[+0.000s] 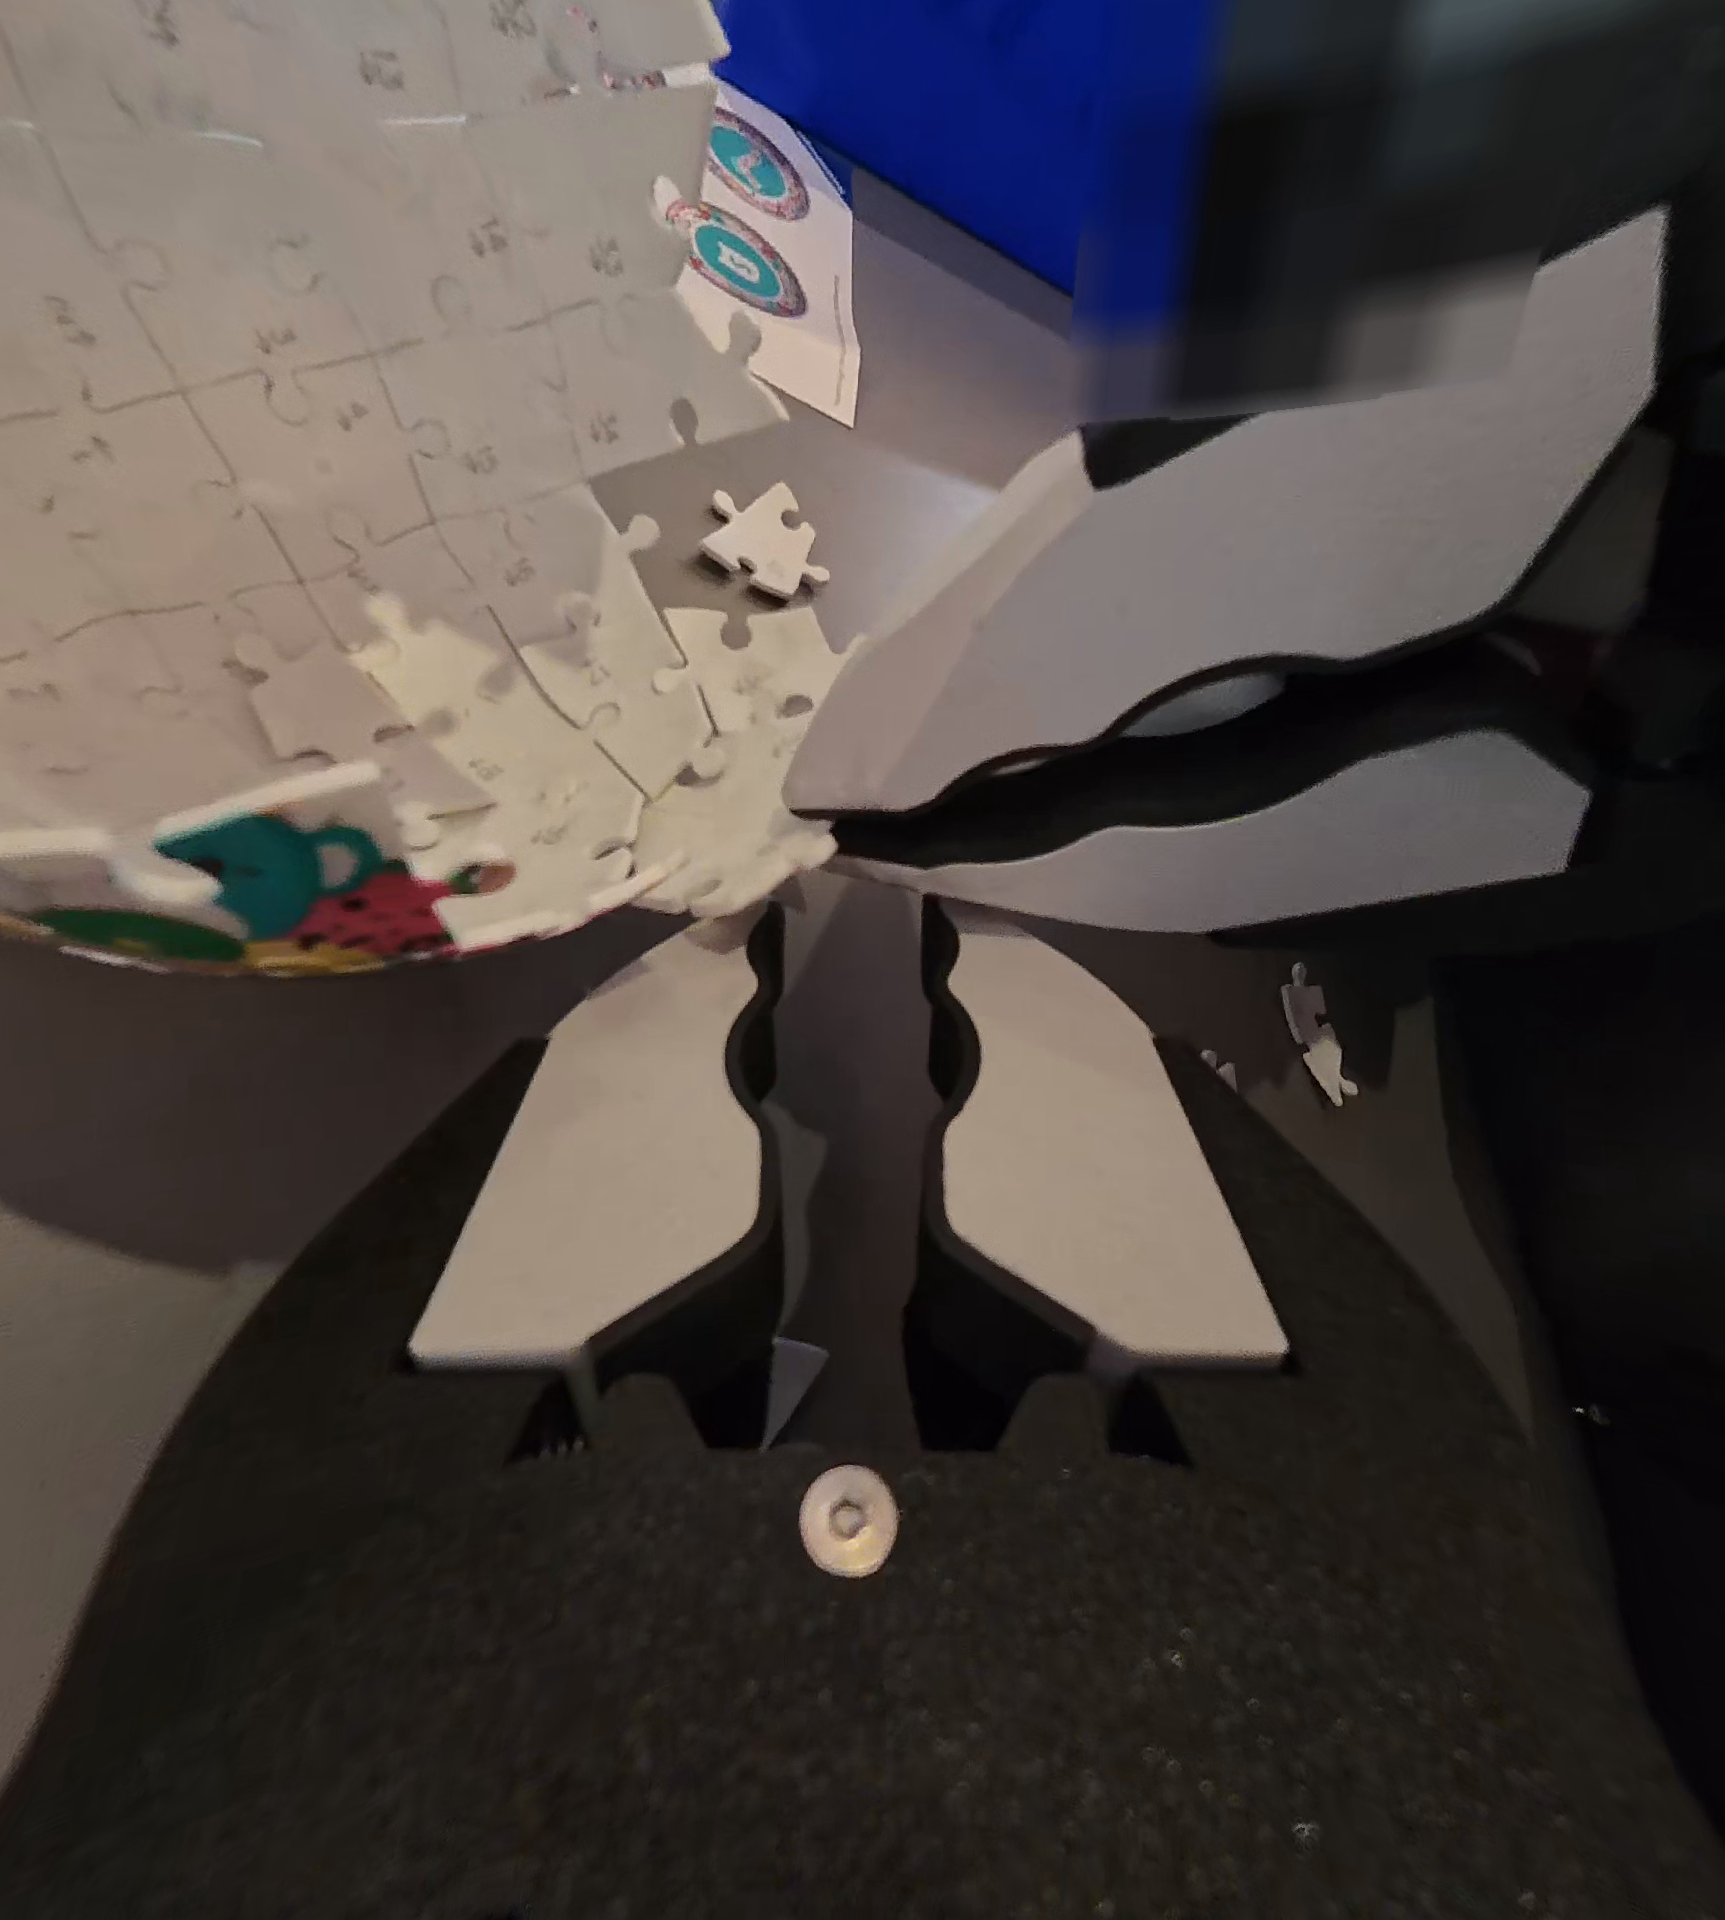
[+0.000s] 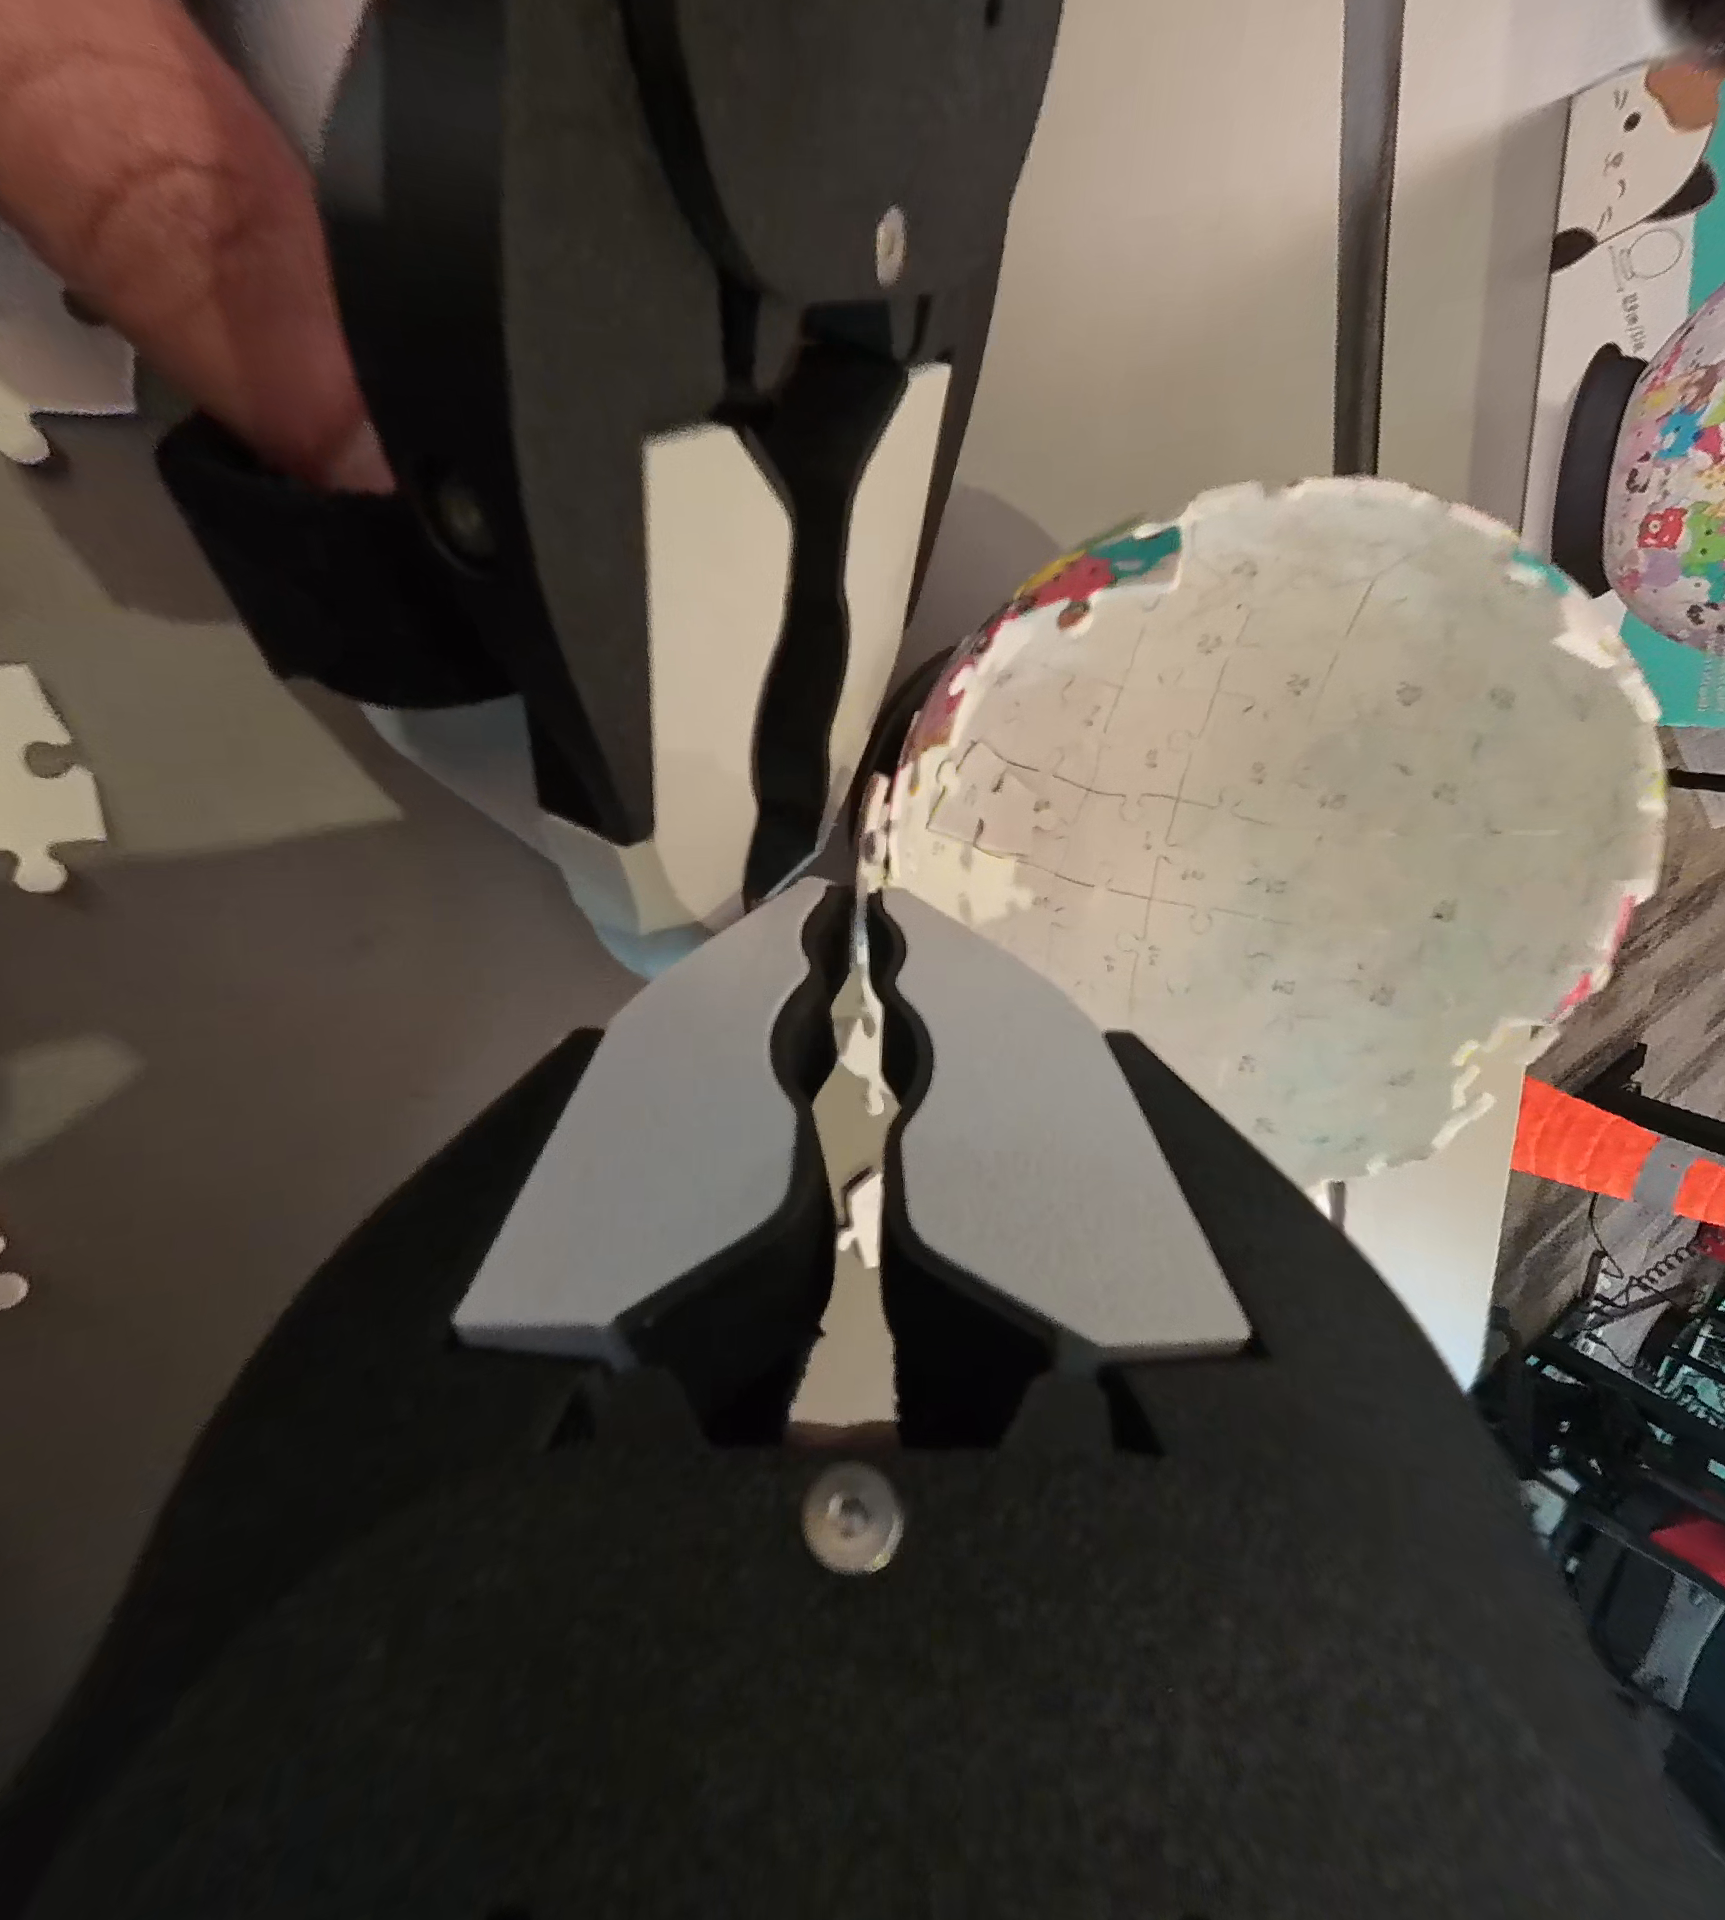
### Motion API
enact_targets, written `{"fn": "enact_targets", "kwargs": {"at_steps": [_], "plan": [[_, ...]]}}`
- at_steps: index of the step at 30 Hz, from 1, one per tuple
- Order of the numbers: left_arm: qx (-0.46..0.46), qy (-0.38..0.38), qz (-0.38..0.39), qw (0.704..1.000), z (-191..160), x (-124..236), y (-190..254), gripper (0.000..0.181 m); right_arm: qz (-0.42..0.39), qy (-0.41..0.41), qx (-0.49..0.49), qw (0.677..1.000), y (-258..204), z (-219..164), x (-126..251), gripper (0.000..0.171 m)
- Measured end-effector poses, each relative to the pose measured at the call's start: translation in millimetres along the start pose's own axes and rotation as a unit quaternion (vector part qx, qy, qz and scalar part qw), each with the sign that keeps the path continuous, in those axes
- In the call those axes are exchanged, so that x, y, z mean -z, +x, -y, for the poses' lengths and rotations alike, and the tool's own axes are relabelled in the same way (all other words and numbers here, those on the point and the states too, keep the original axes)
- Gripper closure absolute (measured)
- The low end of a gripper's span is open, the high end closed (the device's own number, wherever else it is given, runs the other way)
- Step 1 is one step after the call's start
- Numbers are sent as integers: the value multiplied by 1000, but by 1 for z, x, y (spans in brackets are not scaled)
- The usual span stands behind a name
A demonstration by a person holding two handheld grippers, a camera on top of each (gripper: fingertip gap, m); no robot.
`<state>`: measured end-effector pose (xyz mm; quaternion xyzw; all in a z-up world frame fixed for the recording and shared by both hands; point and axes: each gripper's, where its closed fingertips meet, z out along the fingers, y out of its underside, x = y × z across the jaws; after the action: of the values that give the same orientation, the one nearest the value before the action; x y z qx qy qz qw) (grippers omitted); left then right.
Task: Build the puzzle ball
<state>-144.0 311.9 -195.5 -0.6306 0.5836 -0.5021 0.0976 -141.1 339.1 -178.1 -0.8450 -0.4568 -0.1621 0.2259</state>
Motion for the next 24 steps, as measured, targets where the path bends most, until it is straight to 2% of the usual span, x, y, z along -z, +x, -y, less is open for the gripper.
{"fn": "enact_targets", "kwargs": {"at_steps": [17, 24], "plan": [[-20, -4, 26, 999, 0, -2, -2, 157, -7, -20, -10, 1000, 3, 1, 7, 168], [-26, 18, 23, 999, 6, 2, -1, 157, -9, -21, -11, 1000, 3, 1, 6, 168]]}}
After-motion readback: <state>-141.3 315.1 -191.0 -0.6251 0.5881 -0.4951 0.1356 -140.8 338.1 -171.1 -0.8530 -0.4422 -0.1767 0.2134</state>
